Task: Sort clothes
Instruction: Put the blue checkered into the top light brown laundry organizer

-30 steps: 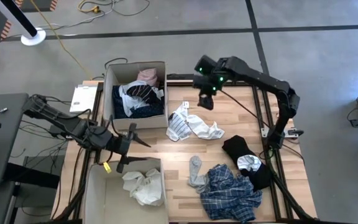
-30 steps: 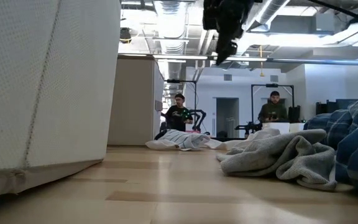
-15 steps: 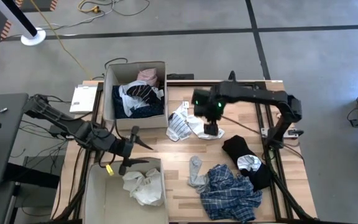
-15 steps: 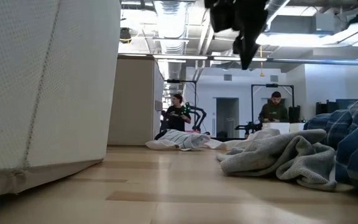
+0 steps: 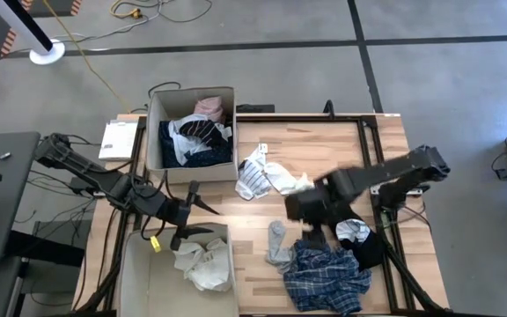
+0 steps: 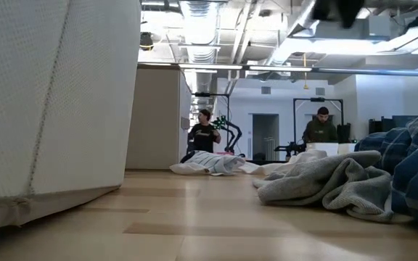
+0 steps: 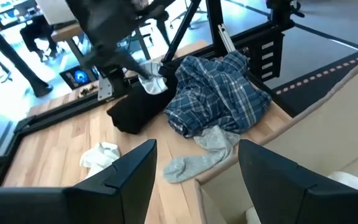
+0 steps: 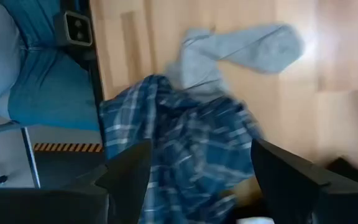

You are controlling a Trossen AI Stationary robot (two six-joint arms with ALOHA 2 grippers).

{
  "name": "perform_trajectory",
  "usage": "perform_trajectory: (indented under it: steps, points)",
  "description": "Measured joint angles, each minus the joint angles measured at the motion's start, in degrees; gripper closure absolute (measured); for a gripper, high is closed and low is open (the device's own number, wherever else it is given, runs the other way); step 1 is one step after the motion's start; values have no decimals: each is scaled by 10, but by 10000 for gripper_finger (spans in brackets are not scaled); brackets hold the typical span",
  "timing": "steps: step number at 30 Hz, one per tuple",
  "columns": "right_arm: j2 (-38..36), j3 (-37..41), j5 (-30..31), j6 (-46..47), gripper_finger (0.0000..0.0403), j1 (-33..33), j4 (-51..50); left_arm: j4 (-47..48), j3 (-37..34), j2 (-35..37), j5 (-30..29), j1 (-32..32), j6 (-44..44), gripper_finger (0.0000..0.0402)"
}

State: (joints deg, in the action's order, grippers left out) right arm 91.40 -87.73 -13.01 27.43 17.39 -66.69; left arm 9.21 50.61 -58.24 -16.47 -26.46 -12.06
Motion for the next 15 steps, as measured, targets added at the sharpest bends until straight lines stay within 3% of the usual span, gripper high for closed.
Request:
perform_trajectory:
  steps: [9, 15]
  points:
    - [32, 15, 82, 199, 106, 156, 3, -4, 0, 0, 0, 0, -21, 180]
    - [83, 15, 88, 301, 64, 215, -2, -25, 0, 0, 0, 0, -34, 180]
